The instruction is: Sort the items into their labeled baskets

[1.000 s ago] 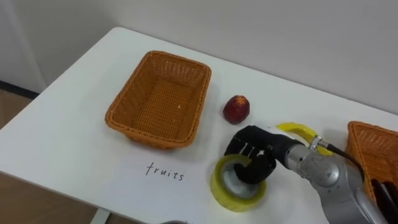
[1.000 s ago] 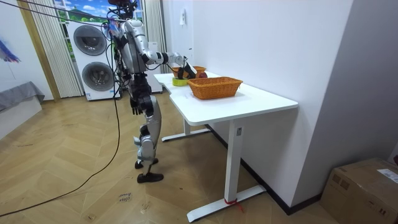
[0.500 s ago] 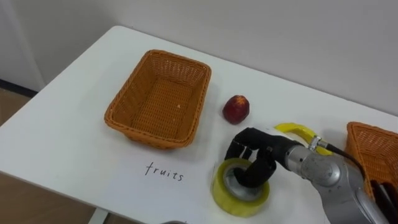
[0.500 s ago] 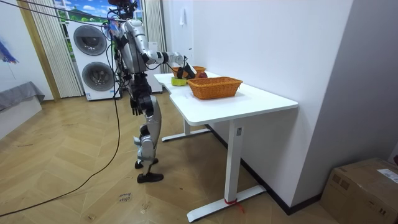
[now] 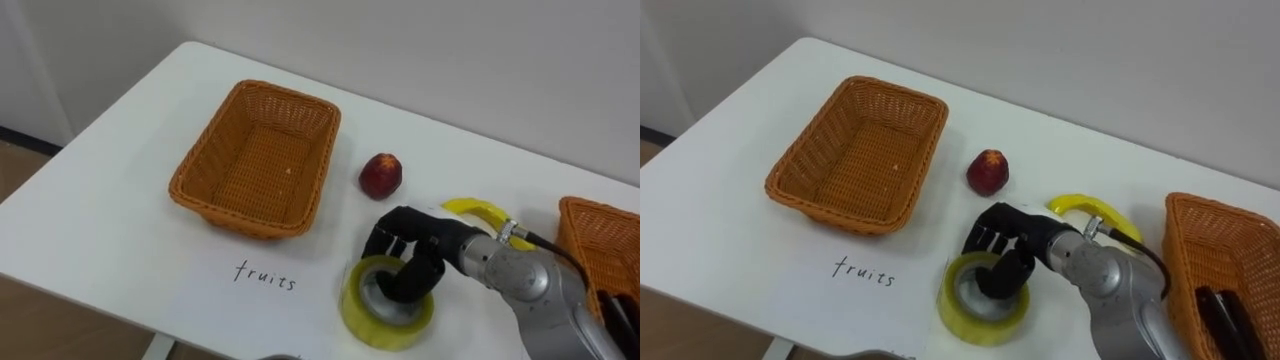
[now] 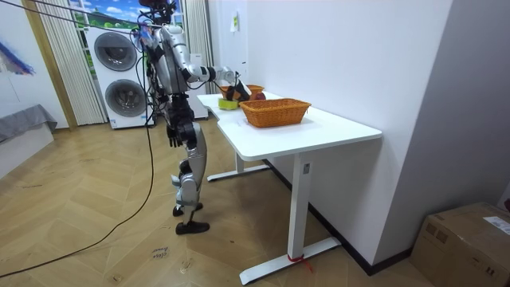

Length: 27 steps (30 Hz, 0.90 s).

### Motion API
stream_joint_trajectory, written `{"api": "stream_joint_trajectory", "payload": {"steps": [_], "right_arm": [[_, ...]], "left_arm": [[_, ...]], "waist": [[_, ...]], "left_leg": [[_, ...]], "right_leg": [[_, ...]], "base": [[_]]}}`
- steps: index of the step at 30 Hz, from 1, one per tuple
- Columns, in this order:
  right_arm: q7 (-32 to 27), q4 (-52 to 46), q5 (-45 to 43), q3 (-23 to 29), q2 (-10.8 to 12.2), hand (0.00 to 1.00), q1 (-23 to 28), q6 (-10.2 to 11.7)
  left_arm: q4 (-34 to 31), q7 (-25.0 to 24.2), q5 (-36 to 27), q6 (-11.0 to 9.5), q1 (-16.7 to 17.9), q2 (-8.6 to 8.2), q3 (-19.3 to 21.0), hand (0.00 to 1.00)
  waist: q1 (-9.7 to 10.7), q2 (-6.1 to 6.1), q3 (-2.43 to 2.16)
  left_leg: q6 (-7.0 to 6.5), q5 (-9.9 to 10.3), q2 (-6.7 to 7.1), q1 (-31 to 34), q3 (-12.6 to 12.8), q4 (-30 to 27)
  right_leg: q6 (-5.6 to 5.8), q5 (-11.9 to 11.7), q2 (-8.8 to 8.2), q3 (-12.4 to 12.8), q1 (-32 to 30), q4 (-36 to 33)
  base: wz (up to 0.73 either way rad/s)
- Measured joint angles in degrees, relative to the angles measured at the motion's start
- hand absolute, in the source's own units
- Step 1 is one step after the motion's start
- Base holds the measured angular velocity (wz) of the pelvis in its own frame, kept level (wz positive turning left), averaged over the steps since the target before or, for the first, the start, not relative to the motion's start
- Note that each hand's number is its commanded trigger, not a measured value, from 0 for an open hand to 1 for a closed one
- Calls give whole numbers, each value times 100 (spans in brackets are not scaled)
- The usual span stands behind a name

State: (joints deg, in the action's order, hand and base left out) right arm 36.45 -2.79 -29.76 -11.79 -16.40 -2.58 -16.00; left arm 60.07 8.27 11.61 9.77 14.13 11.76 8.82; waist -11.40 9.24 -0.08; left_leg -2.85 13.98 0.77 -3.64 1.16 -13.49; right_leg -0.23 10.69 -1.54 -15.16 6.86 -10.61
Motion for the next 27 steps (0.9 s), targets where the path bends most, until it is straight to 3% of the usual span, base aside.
{"api": "stream_joint_trajectory", "payload": {"steps": [6, 10, 16, 27], "right_arm": [[-31, -22, 276, 94, 0, 100, 72, 12], [-328, -96, 559, 549, 4, 100, 85, 33], [-953, -314, 792, 1027, 2, 100, 160, 241], [-2020, -587, 1396, 1561, -2, 100, 235, 495]], "left_arm": [[170, 127, -84, -88, 99, -15, 0, 0], [177, 130, -86, -113, 137, -73, -11, 0], [181, 108, -79, -131, 242, -186, -14, 0], [185, 103, -77, -265, 332, -182, -60, 0]], "waist": [[159, -66, 21], [232, -198, 40], [436, -363, 14], [701, -379, 4]], "left_leg": [[-1, 0, 3, -1, 30, -2], [-1, 0, 2, -3, 52, -8], [0, -1, -3, -20, 77, -4], [-3, -3, -10, -123, 195, 70]], "right_leg": [[2, -1, 0, 92, -13, -2], [3, -3, -3, 97, -14, -3], [3, -3, 2, 94, 4, -1], [3, -3, 4, 236, 3, -15]], "base": [[-2], [0], [0], [-7]]}}
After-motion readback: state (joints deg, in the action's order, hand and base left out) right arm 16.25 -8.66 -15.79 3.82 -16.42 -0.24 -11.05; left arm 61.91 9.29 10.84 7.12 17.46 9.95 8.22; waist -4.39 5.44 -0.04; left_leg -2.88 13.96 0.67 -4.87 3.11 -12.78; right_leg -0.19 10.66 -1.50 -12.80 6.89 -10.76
